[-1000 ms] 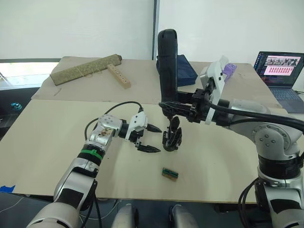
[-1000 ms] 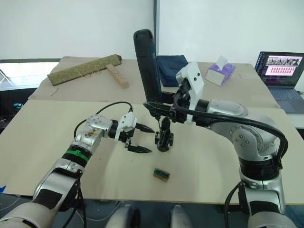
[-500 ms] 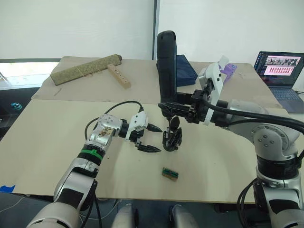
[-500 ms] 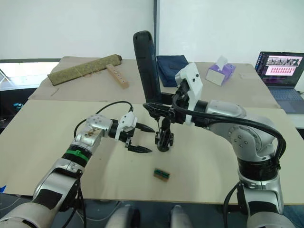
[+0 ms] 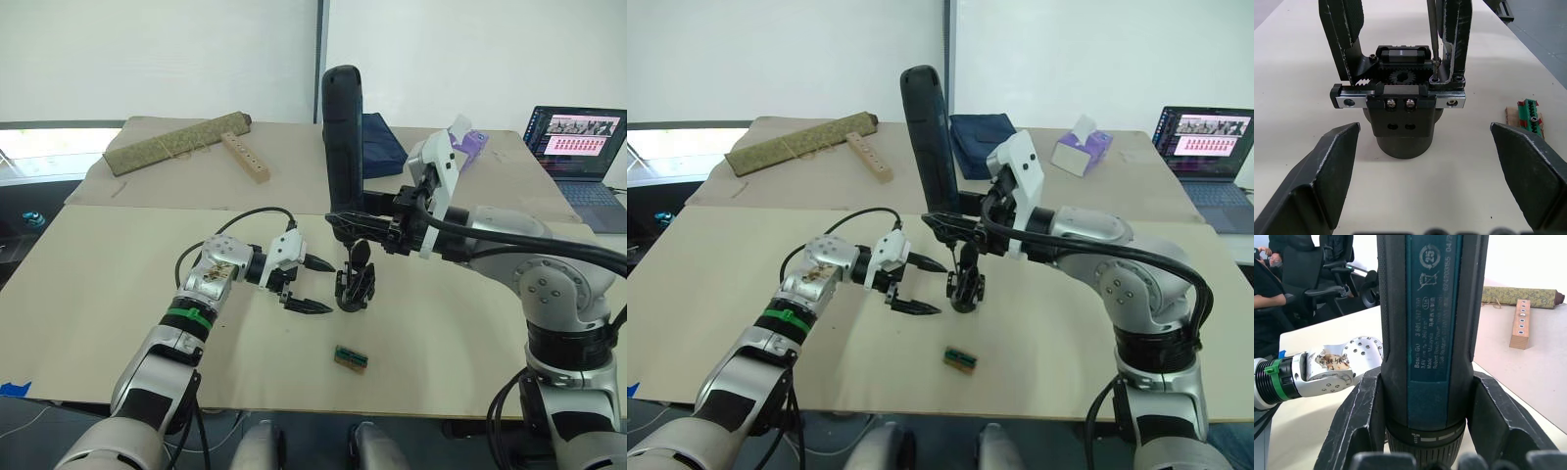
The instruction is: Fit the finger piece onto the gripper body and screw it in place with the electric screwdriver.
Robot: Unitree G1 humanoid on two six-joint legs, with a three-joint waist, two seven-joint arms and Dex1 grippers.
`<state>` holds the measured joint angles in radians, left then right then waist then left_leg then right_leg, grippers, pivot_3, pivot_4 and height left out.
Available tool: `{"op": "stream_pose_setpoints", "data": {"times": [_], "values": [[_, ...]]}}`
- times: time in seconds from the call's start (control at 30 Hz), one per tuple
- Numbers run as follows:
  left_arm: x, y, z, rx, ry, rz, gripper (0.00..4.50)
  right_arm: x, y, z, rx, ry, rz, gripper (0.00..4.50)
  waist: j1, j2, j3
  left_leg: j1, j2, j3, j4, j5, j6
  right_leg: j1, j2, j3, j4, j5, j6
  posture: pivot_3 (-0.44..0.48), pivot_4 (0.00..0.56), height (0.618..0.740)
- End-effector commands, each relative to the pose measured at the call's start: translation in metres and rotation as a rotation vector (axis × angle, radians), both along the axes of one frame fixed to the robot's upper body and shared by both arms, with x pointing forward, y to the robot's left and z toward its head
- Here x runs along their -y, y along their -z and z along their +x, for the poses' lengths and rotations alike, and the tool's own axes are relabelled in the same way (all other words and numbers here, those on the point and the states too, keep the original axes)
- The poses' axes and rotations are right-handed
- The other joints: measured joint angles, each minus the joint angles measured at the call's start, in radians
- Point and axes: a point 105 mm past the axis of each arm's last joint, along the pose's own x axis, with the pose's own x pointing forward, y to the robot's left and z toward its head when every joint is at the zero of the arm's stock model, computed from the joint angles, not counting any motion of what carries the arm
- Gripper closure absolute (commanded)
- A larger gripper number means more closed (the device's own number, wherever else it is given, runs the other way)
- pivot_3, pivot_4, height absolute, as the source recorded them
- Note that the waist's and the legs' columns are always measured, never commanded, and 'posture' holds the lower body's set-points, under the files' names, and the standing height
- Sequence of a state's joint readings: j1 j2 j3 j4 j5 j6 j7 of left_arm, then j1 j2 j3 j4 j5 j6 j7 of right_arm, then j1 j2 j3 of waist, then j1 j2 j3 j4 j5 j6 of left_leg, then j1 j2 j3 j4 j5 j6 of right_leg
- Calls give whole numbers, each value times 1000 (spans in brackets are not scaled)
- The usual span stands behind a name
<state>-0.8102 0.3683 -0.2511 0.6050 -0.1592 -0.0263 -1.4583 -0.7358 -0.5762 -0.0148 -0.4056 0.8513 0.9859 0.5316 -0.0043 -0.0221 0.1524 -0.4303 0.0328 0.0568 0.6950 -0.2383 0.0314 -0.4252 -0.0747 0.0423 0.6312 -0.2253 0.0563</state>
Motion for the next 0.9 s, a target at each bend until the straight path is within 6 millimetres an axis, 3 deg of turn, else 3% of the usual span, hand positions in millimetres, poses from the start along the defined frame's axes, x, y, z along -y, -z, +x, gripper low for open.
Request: {"op": "stream_pose_setpoints", "data": {"times": [0.03, 0.9], "values": [[2, -9, 0, 43, 10, -20, 0, 1, -19, -6, 98, -15, 38, 2590, 0, 0, 0, 0, 0, 0, 0, 0, 0, 0, 0, 0, 0, 0, 0, 0, 150, 738], [0, -5, 0, 43, -1, -7, 0, -2, -15, -7, 95, -26, 41, 2590, 0, 0, 0, 0, 0, 0, 0, 0, 0, 0, 0, 0, 0, 0, 0, 0, 150, 738]]}}
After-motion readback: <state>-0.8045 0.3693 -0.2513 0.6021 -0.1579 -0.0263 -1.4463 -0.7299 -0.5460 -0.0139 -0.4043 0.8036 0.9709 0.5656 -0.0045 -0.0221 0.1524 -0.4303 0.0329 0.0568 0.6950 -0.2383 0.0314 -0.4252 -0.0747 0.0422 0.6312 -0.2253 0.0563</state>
